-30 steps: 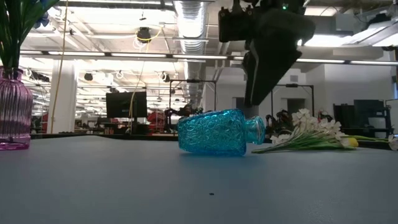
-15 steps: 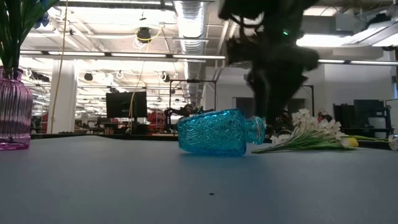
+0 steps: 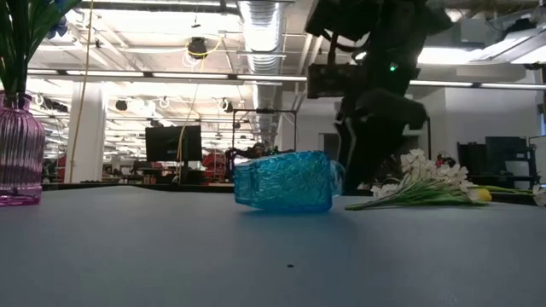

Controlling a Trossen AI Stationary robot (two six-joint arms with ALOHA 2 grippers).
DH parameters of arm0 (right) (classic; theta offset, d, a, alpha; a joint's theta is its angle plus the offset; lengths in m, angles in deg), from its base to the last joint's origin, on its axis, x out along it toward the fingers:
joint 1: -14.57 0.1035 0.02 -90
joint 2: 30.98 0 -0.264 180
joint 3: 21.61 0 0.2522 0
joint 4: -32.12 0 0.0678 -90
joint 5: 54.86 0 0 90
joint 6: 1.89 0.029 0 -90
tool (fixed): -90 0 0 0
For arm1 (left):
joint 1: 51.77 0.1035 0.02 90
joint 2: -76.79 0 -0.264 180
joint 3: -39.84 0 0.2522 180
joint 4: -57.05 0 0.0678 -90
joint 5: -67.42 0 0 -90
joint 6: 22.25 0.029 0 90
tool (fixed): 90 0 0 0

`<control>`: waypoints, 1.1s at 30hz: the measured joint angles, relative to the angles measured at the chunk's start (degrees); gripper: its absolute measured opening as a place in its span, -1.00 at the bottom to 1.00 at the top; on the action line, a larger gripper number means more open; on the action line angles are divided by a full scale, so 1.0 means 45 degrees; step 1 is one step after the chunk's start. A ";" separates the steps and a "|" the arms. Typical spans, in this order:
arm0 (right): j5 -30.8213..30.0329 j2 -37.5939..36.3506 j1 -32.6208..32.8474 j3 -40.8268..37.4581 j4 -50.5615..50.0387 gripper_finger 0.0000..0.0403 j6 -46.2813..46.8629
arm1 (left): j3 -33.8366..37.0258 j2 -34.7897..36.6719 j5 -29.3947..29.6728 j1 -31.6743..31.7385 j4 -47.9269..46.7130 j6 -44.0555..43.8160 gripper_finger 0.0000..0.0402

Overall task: Sort flowers into vase by color
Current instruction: Adjust the blue vase

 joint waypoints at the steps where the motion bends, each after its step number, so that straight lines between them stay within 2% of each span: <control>1: 0.0000 0.0000 -0.0066 -0.0087 0.0224 0.77 -0.0008 | 0.0000 0.0000 0.0018 0.0000 0.0000 -0.0094 -0.43; 6: -0.0407 0.0000 -0.0264 -0.0241 0.0714 0.77 -0.0898 | 0.0000 0.0000 0.0038 0.0000 0.0011 -0.0411 -0.43; 13: -0.0670 0.0000 -0.0700 -0.0241 0.0557 0.77 -0.3822 | 0.0000 0.0000 0.0208 0.0000 0.0218 -0.0647 -0.43; 18: -0.0608 0.0000 -0.0795 -0.0241 0.0583 0.77 -0.5506 | 0.0005 0.0000 0.0474 0.0000 0.0311 -0.0979 -0.43; 22: 0.0015 0.0000 -0.0783 -0.0241 0.0812 0.77 -0.6685 | 0.0004 0.0000 0.0785 0.0000 0.0311 -0.1116 -0.43; 27: 0.0077 0.0005 -0.0790 -0.0241 0.1713 0.77 -0.7383 | 0.0004 0.0000 0.1055 0.0000 0.0311 -0.1287 -0.43; 33: 0.0449 0.0136 -0.0902 -0.0241 0.1385 0.67 -0.7385 | 0.0000 0.0000 0.1150 0.0000 0.0306 -0.1577 -0.43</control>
